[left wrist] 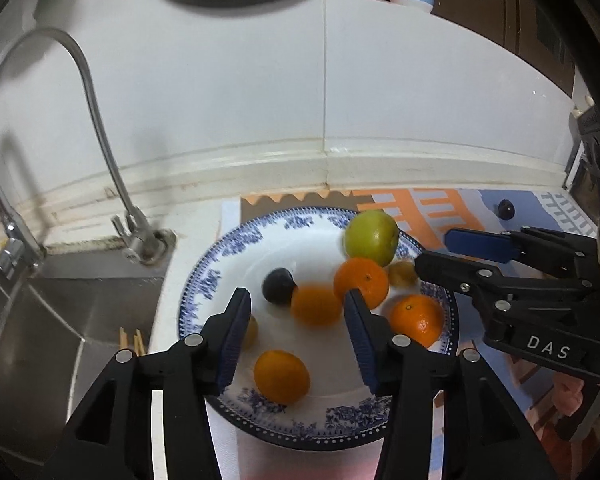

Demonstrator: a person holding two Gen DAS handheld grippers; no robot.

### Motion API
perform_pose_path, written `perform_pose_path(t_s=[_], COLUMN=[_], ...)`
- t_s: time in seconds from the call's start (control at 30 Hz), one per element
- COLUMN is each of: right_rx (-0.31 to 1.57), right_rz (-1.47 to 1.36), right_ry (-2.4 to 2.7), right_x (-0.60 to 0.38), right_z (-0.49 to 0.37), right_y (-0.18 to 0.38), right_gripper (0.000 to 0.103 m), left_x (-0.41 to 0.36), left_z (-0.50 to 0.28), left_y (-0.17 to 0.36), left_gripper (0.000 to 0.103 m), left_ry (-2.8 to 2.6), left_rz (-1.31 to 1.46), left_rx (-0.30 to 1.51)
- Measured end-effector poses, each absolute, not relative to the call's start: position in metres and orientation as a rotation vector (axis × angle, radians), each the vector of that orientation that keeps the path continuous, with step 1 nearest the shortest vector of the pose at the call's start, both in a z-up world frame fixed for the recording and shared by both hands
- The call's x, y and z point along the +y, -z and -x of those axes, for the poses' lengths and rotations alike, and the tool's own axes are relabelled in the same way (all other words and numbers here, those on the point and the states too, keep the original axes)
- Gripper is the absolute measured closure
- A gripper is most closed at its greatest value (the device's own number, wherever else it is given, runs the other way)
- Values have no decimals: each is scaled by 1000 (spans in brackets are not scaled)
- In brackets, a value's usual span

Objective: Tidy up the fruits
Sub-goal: 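Move both grippers back toward the yellow pomelo and dark plum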

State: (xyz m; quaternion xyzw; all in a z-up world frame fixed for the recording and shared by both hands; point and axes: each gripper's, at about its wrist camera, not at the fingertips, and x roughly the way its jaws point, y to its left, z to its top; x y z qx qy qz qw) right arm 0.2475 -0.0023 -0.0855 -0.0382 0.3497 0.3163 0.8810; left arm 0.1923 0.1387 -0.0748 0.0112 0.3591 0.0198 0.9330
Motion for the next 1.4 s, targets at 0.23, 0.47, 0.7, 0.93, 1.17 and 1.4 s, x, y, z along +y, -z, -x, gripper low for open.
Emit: perform_pose_path(t_s=[0.23, 0.47, 0.7, 0.93, 1.17, 1.4], right_rx=[704, 673, 654, 638, 644, 660], right_rz=[58, 33, 24, 3, -21, -43], right_ry=[-643, -612, -550, -466, -374, -279], right_x=[-17, -35, -59, -88, -116, -146], right_z=[-229, -204, -180, -161, -150, -147], right_y=[67, 44, 21, 7, 6, 12], right_gripper=[62, 62, 57, 56, 53, 53], left_x=[132, 122, 103, 78, 53, 25], left_z=[-173, -150, -139, -134, -134, -143], left_y=[51, 24, 3, -8, -6, 3], left_gripper=[50, 47, 44, 42, 41, 41], left_ry=[-68, -75, -31, 58, 128, 202], left_rz=[-4, 15, 23, 7, -31, -52], left_rx=[704, 668, 642, 615, 621, 642])
